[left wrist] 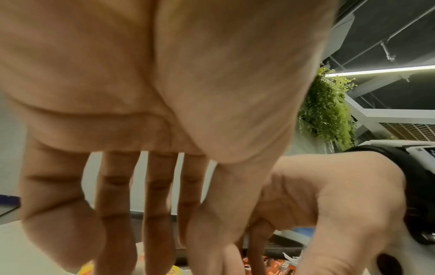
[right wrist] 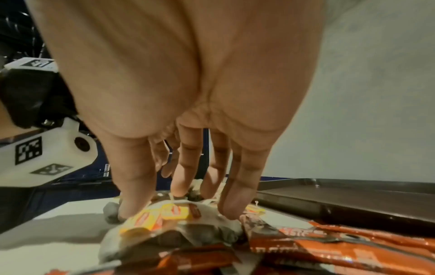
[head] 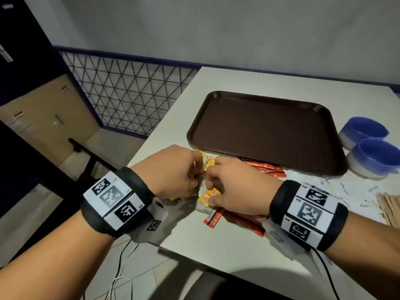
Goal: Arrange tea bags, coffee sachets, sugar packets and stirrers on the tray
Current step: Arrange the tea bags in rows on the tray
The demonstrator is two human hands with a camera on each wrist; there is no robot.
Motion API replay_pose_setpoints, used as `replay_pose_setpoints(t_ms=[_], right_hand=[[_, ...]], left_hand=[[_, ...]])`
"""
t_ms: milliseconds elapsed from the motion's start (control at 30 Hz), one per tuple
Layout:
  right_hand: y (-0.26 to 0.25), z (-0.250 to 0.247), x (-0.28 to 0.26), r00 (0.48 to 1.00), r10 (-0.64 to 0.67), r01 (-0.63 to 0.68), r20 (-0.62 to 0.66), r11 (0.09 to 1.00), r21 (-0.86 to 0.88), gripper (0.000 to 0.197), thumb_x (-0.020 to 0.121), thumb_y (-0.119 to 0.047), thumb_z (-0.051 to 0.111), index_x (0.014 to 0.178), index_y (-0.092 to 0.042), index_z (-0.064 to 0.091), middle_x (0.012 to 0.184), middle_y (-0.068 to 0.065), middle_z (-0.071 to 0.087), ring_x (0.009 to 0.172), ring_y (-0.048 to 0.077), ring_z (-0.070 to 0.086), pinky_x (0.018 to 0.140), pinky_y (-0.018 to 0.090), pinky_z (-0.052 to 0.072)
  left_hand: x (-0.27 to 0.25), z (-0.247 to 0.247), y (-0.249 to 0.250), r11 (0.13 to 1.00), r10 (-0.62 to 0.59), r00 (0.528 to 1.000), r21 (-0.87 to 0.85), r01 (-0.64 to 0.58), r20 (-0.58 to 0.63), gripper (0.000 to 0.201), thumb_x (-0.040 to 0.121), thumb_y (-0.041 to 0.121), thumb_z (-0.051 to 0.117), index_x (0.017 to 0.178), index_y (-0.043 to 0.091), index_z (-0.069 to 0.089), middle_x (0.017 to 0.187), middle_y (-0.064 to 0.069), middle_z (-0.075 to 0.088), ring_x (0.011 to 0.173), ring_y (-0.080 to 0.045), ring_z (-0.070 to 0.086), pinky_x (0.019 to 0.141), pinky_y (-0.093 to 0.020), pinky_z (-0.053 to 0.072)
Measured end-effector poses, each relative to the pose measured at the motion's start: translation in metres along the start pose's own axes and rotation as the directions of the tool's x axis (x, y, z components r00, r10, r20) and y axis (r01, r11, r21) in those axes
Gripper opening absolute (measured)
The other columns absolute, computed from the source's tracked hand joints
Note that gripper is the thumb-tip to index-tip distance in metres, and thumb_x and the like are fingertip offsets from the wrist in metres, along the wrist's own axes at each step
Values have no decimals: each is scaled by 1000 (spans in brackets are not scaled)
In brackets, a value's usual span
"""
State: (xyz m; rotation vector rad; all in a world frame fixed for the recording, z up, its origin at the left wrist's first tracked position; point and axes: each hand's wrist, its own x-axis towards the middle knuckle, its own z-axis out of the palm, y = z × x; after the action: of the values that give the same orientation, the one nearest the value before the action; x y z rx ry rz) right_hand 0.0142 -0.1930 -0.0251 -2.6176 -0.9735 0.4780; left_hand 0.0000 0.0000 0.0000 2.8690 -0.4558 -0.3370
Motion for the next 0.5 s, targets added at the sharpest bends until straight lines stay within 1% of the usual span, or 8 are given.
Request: replay_pose_setpoints(t_ms=[67,100,200,233,300,400,433,500], right_hand=[[1,1,2,1000,10,-11,-12,1000,-25,26,86,-41,79,96,-28,59,98,-12,45,81,9,51,70,30,49],[3,2,3,1000,11,-12,-12,999,-41,27,86,-40,80,95,-28,57,97,-11,46,80,9,51,68,29,48],[9,2,5,999,20,-22,-27,999,-45,22,90,-31,76,93,-27,54,92,-9,51,75,10,50,65,28,46],[11,1,5,999,15,-16,-34,999,-32,18,91,-28,73,92,-26,54,91,-9,53,75,11,51,66,29,47],[15,0,3,999,16,-15,-35,1000,15,11,93,-24,67,92,-27,57,90,-8,57,77,12,55,70,33,54],[19,-2,2,998,47,-43,-51,995,86,7,96,-21,62,91,-27,62,88,-6,64,79,15,62,75,38,60],[20,-2,2,997,56,-50,-61,993,105,8,96,-21,61,91,-27,63,88,-6,65,79,15,63,76,38,60],[21,-2,0,993,63,-49,-98,989,138,9,97,-21,62,89,-27,64,88,-7,65,80,13,63,75,34,59]], left_hand=[[2,3,-1,1000,2,1000,28,-2,7,24,86,27,70,108,33,63,90,13,66,77,-5,55,72,-28,50],[1,5,-2,999,8,1000,43,-9,17,25,84,28,70,108,34,63,89,12,65,77,-6,55,72,-29,51],[-3,11,-5,999,-5,998,48,2,60,33,78,31,75,108,33,62,94,9,63,86,-13,58,77,-34,53],[-4,13,-7,1000,-9,997,28,7,71,37,76,33,78,109,33,62,96,9,62,87,-12,58,78,-33,53],[-7,14,-10,1000,-7,997,-27,10,82,41,74,36,83,109,35,61,95,12,60,86,-6,57,76,-26,50],[-9,14,-8,995,37,997,-90,-31,67,37,76,36,84,106,33,62,93,13,60,83,-1,56,70,-16,43],[-9,14,-6,994,55,997,-98,-49,57,35,76,36,84,104,32,62,92,13,59,82,-2,56,69,-15,42],[-10,15,-2,991,97,994,-100,-93,42,32,78,36,83,99,31,60,90,13,56,81,-5,54,73,-22,46]])
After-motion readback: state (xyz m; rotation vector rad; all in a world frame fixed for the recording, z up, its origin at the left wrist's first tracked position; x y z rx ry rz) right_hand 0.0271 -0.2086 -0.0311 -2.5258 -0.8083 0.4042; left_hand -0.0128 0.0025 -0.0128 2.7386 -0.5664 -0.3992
